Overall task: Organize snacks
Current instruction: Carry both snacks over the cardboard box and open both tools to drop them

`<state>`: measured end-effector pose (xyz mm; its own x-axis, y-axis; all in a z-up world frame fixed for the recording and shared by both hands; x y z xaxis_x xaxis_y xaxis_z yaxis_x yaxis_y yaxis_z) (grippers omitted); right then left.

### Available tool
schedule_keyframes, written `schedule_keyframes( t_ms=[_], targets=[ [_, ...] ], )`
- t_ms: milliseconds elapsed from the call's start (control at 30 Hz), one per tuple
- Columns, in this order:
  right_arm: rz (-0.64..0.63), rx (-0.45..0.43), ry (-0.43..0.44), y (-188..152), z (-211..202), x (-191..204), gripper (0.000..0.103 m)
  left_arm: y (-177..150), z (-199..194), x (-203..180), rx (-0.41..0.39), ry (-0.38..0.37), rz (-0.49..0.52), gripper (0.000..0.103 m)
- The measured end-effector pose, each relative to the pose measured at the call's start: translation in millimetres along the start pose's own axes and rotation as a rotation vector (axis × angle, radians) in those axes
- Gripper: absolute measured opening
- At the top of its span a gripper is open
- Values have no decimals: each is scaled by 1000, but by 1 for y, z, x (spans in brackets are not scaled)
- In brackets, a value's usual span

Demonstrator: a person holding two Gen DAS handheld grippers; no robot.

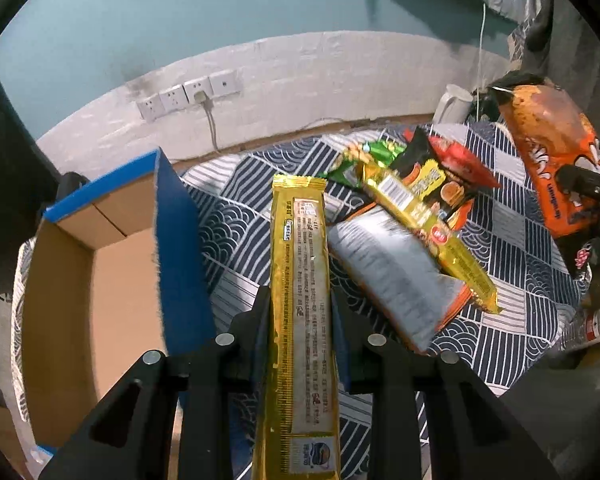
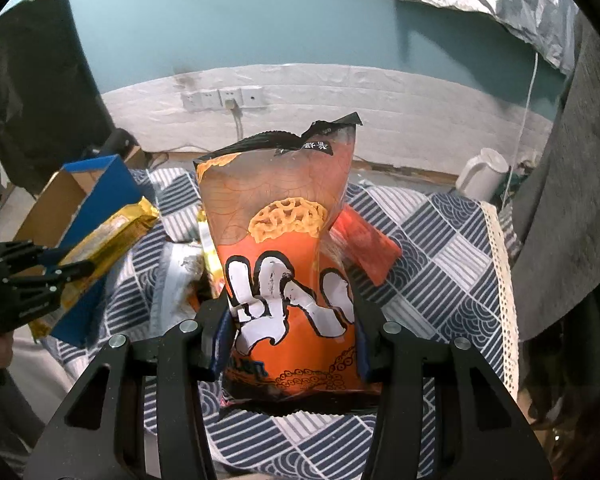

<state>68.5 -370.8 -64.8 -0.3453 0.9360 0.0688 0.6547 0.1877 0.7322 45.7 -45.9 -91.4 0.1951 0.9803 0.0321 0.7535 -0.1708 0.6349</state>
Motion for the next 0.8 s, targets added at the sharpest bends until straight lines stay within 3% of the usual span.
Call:
schedule_keyframes(
  t_ms=[333,800],
  targets=[
    [-23,-18,47,20,0,36,47,9,-39,21,-77,-18,-37,28],
    [-87,-19,129,42,13,101,47,4,-68,90,-128,12,-142,28]
  ],
)
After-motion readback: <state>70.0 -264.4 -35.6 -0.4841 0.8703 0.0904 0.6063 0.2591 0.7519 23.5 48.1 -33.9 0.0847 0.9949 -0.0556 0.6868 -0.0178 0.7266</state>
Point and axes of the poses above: each gripper's, at about its wrist camera, not at the fingertips, and z roughly the way its jaws point, x to its left, y to its top, the point moved 1 cm from there along z, roughly the way its jaws point, and after that the axes turned 9 degrees about -x, right-handed, at the moved point
